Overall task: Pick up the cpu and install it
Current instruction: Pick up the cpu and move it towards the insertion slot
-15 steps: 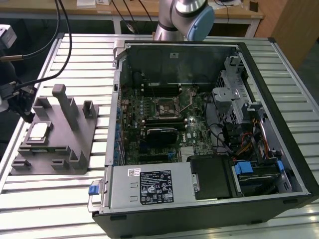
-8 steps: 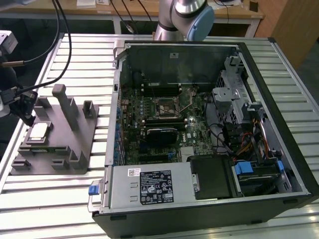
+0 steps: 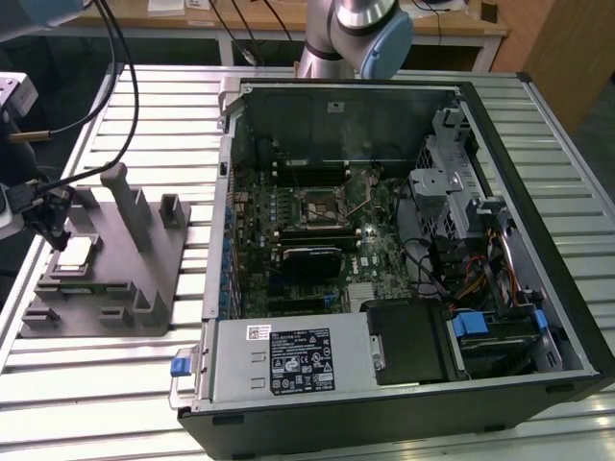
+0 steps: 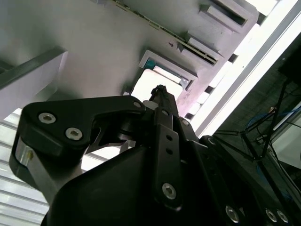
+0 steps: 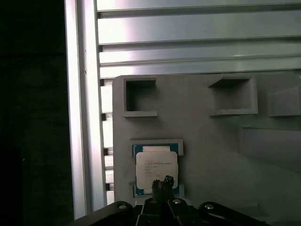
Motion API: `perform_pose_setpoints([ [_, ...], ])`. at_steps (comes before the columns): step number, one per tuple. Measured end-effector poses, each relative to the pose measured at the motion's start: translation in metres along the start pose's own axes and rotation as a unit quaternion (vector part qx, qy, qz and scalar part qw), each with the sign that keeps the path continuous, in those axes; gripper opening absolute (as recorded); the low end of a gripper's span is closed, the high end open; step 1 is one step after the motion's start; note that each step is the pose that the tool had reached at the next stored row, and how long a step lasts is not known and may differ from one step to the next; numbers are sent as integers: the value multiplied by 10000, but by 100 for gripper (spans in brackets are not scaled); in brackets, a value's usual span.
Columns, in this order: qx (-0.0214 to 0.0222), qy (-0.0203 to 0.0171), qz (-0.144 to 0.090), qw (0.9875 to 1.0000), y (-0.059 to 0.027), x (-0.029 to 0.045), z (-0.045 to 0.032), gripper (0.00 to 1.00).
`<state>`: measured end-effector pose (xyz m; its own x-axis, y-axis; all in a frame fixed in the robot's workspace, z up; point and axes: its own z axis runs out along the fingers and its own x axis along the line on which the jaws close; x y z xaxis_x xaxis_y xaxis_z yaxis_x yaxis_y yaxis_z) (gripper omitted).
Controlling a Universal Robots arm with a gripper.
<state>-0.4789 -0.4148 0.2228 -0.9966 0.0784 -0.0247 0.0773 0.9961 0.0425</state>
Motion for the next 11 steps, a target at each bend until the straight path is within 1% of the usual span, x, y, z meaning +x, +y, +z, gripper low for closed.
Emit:
perform_pose_setpoints([
  [8,3,0,-1,10000,19,6,143,11],
  [11,4,0,0,10000,19,7,156,11],
])
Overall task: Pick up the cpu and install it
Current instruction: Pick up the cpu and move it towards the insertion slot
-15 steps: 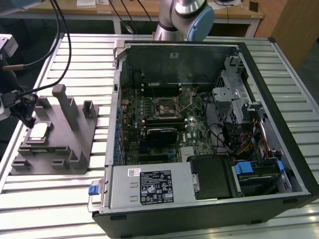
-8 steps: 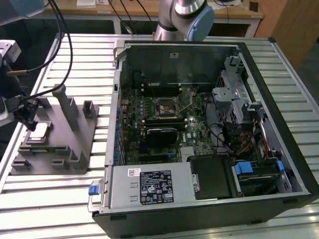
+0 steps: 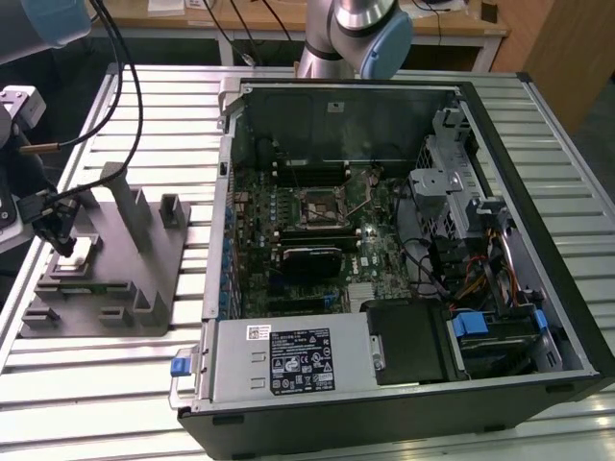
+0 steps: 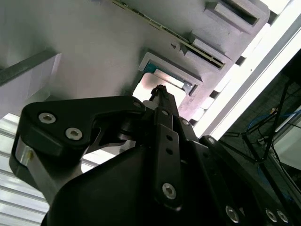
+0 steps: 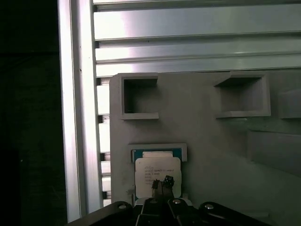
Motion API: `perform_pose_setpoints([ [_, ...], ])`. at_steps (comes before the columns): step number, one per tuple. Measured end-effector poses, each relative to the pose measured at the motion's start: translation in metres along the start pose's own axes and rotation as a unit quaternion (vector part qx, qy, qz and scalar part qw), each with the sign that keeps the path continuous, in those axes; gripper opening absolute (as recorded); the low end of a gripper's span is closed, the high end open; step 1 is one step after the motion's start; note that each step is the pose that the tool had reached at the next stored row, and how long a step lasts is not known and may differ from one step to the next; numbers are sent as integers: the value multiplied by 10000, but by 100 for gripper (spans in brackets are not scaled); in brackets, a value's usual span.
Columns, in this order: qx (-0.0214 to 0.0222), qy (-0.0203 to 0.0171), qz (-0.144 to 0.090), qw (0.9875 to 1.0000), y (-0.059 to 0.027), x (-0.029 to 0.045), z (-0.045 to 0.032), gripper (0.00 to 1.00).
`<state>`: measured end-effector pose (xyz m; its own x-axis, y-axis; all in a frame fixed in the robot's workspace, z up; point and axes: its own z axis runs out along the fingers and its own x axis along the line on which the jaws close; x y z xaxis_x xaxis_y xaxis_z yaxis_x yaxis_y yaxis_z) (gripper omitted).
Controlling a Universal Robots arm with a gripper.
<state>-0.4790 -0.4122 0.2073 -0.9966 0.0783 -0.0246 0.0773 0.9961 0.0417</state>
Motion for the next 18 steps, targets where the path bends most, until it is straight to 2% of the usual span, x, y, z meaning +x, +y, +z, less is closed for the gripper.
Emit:
perform_pose_setpoints([
  [3,0,-1,0,10000,0,0,6,11],
  [6,0,-1,0,10000,-2,1,52,11],
  [13,0,0,0,10000,-2,1,55,11],
  [14,0,0,0,10000,-2,1,55,11],
  [15,0,0,0,10000,-2,1,55,17],
  [16,0,0,0,10000,-2,1,56,17],
  [17,0,0,0,10000,-2,1,56,23],
  [18,0,0,0,10000,-3,1,56,23],
])
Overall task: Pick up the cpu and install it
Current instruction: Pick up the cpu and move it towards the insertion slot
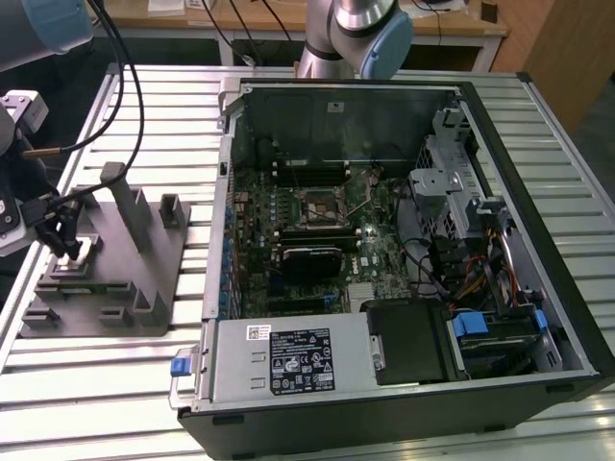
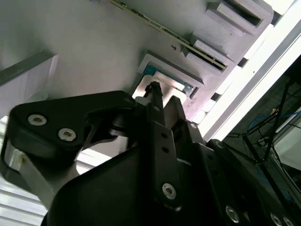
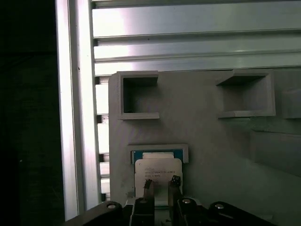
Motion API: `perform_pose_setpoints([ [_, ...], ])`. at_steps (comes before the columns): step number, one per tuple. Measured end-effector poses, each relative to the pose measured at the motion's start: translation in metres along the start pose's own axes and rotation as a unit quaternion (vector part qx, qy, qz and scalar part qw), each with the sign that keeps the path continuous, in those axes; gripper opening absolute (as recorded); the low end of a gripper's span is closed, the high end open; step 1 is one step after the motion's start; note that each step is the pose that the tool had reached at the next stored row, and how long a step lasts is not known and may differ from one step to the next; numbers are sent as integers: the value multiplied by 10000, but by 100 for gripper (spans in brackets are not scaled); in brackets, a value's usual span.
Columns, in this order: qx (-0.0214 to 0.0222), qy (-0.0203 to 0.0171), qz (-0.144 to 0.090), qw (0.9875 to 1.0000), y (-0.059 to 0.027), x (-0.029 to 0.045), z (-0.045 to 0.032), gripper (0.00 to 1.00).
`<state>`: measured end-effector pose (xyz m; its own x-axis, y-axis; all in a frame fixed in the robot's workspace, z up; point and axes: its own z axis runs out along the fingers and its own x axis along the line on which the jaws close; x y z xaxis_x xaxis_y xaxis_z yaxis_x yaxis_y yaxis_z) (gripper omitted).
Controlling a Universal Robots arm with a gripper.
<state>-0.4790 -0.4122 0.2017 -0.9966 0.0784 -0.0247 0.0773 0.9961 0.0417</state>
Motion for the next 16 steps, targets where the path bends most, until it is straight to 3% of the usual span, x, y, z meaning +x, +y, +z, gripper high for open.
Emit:
perform_pose_setpoints([
  [5,0,0,0,10000,0,0,1,47],
  [10,0,0,0,10000,0,0,3,58],
  [11,0,0,0,10000,0,0,3,65],
  [16,0,0,-5,10000,12,2,41,65],
])
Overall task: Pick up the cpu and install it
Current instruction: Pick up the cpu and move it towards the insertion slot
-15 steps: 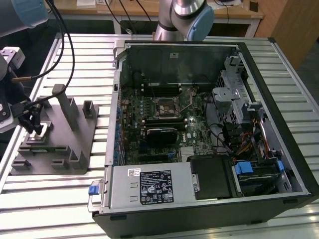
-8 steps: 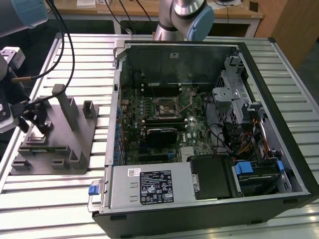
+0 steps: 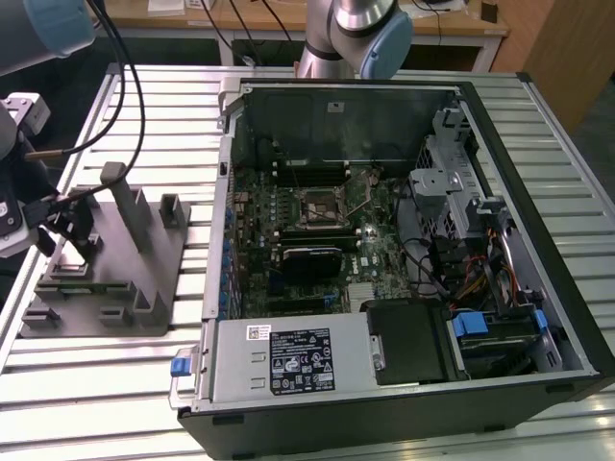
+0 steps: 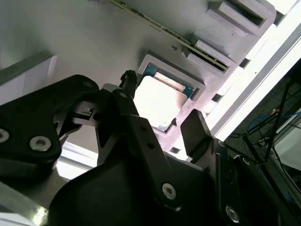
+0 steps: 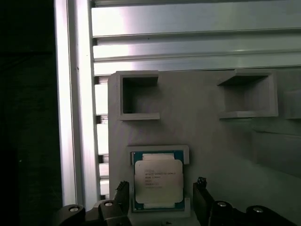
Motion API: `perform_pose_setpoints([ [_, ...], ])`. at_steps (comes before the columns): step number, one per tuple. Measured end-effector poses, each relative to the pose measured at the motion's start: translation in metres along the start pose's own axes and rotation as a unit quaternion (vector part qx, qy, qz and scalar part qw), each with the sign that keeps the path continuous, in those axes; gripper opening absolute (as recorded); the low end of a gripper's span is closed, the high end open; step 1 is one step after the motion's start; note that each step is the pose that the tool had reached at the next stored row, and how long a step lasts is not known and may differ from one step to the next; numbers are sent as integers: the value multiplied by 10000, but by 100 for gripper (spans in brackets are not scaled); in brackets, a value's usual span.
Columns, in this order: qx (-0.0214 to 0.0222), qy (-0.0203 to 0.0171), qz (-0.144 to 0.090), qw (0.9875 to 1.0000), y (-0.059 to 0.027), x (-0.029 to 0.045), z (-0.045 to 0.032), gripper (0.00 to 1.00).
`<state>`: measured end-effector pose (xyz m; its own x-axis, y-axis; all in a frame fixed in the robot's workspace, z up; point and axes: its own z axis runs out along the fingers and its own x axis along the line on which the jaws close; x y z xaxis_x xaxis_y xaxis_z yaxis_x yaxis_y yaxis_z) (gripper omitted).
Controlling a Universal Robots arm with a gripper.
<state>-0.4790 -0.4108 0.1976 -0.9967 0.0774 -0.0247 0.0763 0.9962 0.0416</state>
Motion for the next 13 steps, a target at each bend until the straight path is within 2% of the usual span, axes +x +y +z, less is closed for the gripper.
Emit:
perform_pose_setpoints([
  [4,8,0,-24,10000,21,2,44,65],
  [9,51,-3,-26,10000,20,5,98,65],
  [13,59,-3,-26,10000,22,6,128,65],
])
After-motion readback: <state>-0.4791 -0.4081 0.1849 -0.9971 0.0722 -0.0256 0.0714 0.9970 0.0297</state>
